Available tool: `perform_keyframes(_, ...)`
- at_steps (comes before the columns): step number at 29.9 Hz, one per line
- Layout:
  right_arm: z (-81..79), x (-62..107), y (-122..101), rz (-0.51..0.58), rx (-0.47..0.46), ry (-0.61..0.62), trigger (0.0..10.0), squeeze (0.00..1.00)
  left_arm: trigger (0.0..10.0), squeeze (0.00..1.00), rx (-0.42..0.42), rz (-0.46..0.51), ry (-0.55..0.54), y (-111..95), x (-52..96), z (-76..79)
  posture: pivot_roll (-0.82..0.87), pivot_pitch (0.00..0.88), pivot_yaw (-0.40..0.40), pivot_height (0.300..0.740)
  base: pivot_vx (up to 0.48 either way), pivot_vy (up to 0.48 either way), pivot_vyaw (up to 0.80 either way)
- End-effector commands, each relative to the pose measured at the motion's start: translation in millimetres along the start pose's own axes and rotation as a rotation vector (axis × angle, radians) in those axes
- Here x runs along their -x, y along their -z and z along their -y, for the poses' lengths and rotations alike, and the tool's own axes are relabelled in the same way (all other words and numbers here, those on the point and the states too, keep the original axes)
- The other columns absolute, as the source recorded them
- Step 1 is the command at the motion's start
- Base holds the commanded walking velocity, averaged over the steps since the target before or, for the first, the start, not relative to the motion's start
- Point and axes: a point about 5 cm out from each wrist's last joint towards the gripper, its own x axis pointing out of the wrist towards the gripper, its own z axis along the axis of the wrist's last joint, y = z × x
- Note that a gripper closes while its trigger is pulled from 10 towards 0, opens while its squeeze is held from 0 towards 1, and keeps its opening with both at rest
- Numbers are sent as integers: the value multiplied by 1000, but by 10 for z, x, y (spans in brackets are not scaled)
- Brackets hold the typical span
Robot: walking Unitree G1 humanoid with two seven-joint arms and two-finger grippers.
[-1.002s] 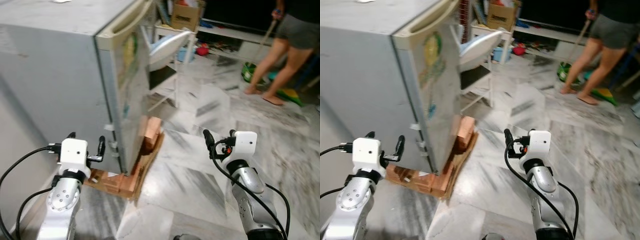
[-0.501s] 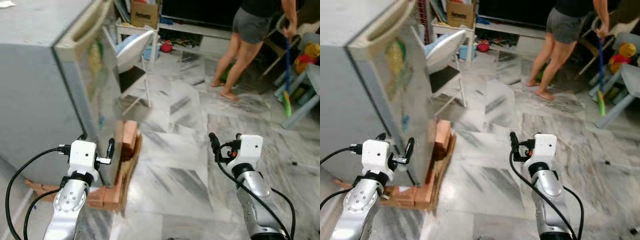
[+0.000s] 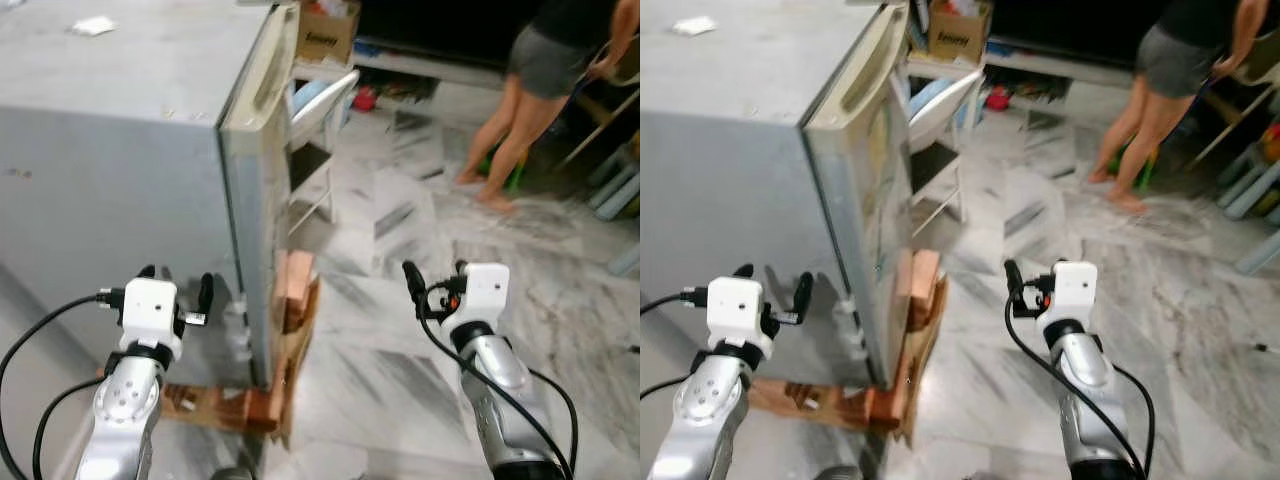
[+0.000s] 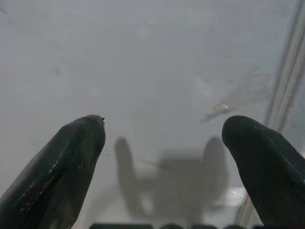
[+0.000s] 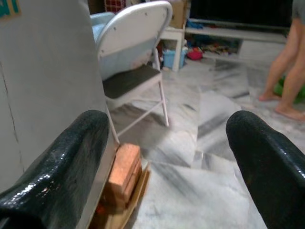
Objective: Restocking fridge
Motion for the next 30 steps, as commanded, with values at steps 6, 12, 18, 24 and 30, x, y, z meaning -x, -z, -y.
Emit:
perform_keyframes(6, 74, 22, -11, 0, 9, 25, 10000, 0, 10000, 0, 37, -59, 88, 77, -7, 49, 49, 0, -69, 740, 0, 0, 0)
perform_keyframes(12, 66, 41, 20, -16, -9, 20, 10000, 0, 10000, 0, 59, -67, 100, 76, -3, 4, 49, 0, -70, 740, 0, 0, -98)
perform_keyframes(18, 15, 60, 69, -38, -104, 9, 10000, 0, 10000, 0, 73, -78, 122, 85, 27, 23, 53, 0, -70, 740, 0, 0, -498)
perform_keyframes(24, -389, 124, 355, -224, -581, -179, 10000, 0, 10000, 0, 77, -89, 132, 100, 59, 38, 76, 3, -66, 740, 0, 0, 0)
perform_keyframes(30, -427, 69, 664, -478, -777, -250, 10000, 0, 10000, 0, 72, -94, 126, 91, 73, -2, 85, 1, -66, 740, 0, 0, 0)
